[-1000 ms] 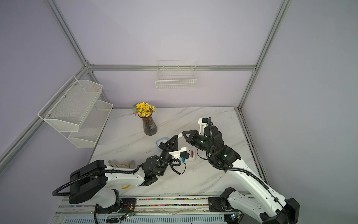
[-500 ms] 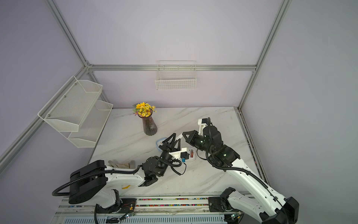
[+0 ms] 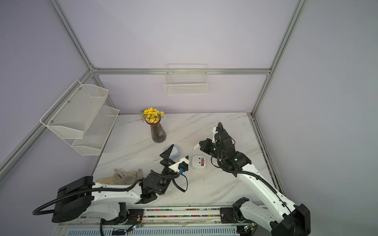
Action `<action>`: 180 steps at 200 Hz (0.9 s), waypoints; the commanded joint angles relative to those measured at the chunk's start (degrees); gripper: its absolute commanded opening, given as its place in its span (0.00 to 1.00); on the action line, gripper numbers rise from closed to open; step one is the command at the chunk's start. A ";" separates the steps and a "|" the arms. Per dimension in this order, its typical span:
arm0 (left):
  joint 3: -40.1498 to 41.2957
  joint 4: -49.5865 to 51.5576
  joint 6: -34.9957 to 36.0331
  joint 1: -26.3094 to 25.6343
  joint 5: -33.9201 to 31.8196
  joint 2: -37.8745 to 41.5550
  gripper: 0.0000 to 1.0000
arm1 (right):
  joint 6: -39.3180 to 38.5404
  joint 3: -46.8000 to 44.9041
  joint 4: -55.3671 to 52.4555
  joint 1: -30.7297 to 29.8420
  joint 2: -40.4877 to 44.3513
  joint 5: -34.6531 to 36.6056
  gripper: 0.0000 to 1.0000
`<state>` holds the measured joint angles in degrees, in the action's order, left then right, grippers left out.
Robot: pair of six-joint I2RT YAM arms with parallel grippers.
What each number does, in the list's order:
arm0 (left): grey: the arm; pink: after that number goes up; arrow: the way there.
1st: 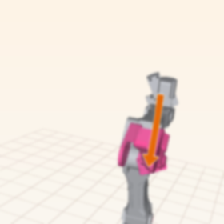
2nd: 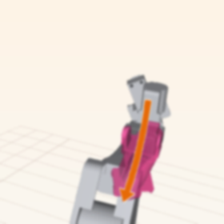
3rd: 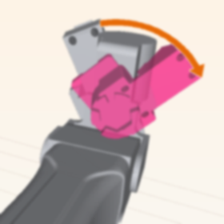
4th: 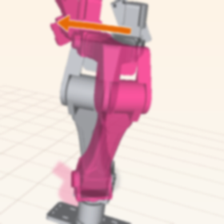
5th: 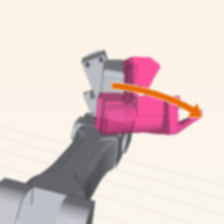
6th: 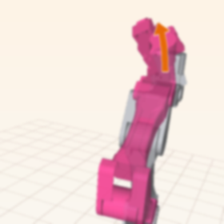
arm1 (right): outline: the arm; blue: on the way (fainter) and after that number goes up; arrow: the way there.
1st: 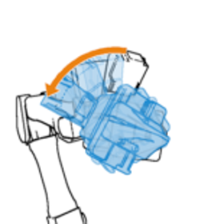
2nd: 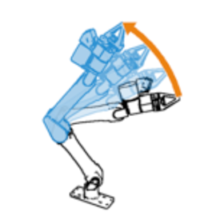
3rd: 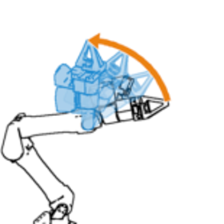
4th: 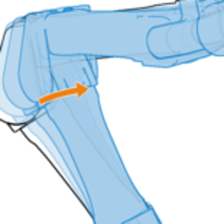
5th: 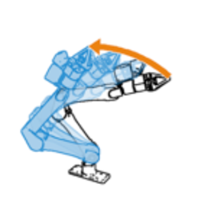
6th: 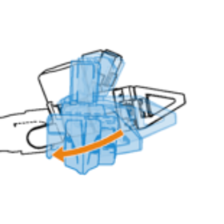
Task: Insert the battery into the alarm
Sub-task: Pick up the cover from the center of the board, then install the cover on the alarm.
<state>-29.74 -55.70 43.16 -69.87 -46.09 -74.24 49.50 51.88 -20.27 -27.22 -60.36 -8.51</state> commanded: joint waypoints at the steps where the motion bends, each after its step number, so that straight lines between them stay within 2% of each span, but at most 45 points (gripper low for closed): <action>1: -0.43 16.58 -23.27 0.63 2.05 6.13 1.00 | -3.36 -1.92 -2.23 1.85 0.17 -0.98 0.00; 24: -2.72 31.87 -38.38 4.21 8.64 10.39 1.00 | -4.42 -4.91 -2.23 3.12 -0.26 -1.66 0.00; 39: -2.99 35.94 -46.64 6.88 10.07 11.92 1.00 | -5.07 -6.87 -2.23 3.98 -0.51 -2.31 0.00; 63: -3.56 41.96 -60.07 13.11 19.50 12.96 1.00 | -5.85 -9.12 -2.15 4.60 -0.14 -3.84 0.00; 85: -9.48 55.05 -70.16 17.41 20.42 10.08 1.00 | -6.72 -10.39 -1.86 4.60 -0.27 -5.97 0.00; 99: -11.79 58.65 -75.06 18.39 21.29 7.92 1.00 | -7.88 -11.13 -1.49 4.56 -0.80 -7.58 0.00; 138: -14.84 56.82 -82.11 18.84 33.19 2.64 1.00 | -10.46 -13.20 1.71 4.55 -3.78 -11.62 0.00; 180: -17.55 59.83 -82.68 19.82 35.56 -1.44 1.00 | -13.19 -12.67 3.44 4.56 -9.00 -12.86 0.00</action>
<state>-44.84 2.52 -35.44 -51.09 -14.04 -75.22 39.44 38.70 -19.31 -22.87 -67.57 -20.03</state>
